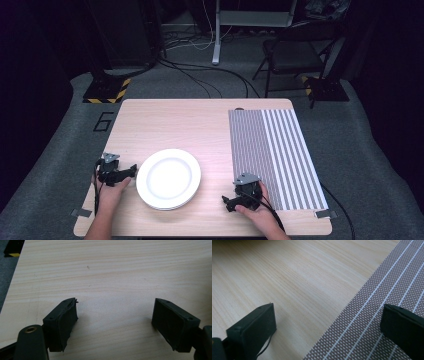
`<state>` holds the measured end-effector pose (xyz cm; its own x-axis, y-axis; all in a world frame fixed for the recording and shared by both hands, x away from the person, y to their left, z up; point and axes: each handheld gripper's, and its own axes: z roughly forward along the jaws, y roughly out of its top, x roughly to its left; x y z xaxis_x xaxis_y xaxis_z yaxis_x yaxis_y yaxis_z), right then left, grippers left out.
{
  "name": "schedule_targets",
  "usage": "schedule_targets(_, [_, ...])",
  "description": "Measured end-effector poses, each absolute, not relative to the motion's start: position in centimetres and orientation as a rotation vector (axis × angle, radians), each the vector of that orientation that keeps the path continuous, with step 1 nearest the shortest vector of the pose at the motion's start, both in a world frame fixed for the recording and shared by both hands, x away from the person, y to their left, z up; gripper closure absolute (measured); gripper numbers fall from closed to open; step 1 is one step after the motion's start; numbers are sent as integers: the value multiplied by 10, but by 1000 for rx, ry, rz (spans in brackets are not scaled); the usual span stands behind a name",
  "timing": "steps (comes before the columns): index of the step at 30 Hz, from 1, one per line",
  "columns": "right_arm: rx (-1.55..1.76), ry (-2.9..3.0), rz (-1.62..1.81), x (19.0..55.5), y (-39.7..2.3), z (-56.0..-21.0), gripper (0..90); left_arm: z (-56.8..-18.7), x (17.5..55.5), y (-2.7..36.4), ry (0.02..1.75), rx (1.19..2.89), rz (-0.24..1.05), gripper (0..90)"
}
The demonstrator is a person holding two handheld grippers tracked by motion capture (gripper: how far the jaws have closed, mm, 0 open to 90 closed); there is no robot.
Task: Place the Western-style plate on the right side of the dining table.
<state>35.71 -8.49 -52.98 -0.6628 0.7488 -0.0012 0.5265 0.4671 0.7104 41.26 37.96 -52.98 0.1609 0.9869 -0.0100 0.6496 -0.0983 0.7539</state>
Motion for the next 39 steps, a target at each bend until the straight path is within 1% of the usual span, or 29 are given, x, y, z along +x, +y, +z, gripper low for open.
schedule_targets(28, [1097,2396,996,357,-83,-530,0,-530,410,379,1559,1823,688,193])
schedule_targets(37, [1098,2396,996,357,-83,-530,0,-530,410,378,1558,1817,698,197])
schedule_targets(39, [1098,2397,995,357,-83,-530,0,-530,409,378,1560,1814,698,209])
